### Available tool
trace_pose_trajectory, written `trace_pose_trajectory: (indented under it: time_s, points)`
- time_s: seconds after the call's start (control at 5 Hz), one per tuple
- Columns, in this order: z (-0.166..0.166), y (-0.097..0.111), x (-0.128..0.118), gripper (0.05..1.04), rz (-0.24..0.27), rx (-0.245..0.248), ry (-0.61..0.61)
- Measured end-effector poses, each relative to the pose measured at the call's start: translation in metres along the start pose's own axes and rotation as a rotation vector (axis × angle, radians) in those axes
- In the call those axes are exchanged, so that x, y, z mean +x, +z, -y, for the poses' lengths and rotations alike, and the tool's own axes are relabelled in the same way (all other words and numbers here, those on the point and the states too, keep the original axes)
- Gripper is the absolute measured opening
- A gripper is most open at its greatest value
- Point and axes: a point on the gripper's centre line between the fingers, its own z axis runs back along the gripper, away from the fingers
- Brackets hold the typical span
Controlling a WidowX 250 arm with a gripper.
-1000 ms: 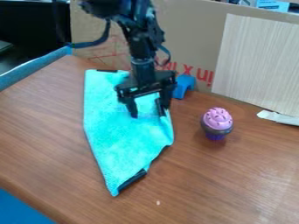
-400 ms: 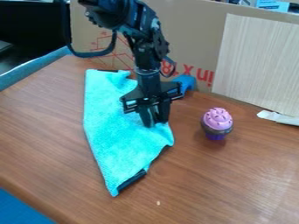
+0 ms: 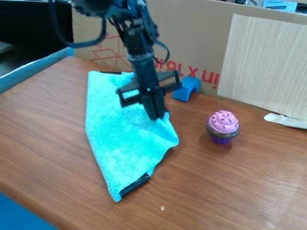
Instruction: Unfold the cloth from top right to bottom left
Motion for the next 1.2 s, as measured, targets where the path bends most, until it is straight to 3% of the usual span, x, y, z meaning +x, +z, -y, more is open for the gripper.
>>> trace_pose_trajectory:
  time_s: [0.2, 0.6, 0.8, 1.0, 1.2]
  points:
    - [-0.006, 0.023, 0.003, 0.052, -0.016, -0.056, 0.003]
    - [-0.046, 0.045, 0.005, 0.051, 0.025, -0.079, 0.043]
    - [-0.074, 0.045, 0.013, 0.051, 0.032, -0.037, 0.084]
    - [-0.097, 0.047, 0.024, 0.051, 0.079, 0.039, 0.135]
    - [-0.119, 0.033, 0.046, 0.05, 0.126, 0.139, 0.194]
